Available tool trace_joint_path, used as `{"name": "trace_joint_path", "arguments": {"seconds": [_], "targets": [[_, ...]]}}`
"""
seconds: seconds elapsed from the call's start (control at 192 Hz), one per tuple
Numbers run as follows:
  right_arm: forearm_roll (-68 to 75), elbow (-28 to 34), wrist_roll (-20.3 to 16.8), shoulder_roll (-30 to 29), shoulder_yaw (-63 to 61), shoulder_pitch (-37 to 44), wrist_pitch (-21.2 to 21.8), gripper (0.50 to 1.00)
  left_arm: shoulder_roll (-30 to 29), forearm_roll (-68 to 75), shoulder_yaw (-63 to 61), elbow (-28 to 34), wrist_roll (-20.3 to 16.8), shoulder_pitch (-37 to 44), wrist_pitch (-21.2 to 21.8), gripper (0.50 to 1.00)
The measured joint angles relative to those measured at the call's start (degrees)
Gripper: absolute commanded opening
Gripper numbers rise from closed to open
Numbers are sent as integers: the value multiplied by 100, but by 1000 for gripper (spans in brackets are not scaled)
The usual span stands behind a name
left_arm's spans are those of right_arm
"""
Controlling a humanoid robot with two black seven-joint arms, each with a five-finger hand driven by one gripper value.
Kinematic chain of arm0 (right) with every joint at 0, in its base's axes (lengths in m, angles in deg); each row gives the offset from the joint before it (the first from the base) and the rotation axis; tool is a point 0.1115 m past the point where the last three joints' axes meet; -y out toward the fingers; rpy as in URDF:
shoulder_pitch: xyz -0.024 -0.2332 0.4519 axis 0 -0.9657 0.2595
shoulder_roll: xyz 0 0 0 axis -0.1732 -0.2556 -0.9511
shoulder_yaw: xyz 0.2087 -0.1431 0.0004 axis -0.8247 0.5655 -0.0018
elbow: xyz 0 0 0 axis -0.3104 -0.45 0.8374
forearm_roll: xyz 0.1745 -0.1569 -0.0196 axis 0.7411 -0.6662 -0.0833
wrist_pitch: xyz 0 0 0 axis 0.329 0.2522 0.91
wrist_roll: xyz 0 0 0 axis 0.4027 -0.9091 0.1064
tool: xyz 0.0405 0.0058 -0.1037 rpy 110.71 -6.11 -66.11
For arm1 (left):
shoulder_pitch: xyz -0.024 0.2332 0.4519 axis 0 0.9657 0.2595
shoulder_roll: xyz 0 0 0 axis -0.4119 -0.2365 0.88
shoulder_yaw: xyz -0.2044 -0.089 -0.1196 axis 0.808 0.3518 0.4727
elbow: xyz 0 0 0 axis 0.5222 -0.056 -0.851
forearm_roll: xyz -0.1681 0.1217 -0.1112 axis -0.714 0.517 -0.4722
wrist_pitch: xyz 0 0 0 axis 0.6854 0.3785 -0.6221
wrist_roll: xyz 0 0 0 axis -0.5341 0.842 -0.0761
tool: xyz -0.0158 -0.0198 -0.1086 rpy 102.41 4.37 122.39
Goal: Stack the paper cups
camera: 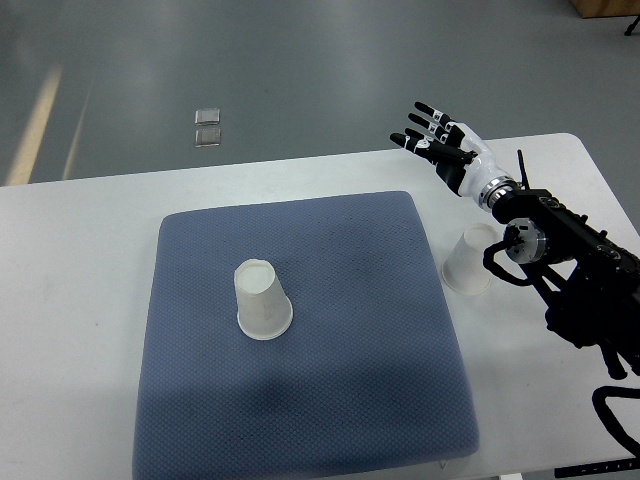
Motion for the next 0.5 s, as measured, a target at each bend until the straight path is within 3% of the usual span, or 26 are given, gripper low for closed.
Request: {"name": "trace_joint_path", "arguments": {"seconds": [0.5], "targets": [[-2,35,0,0,-4,-2,17,924,0,-3,3,6,0,0,-4,1000]]}}
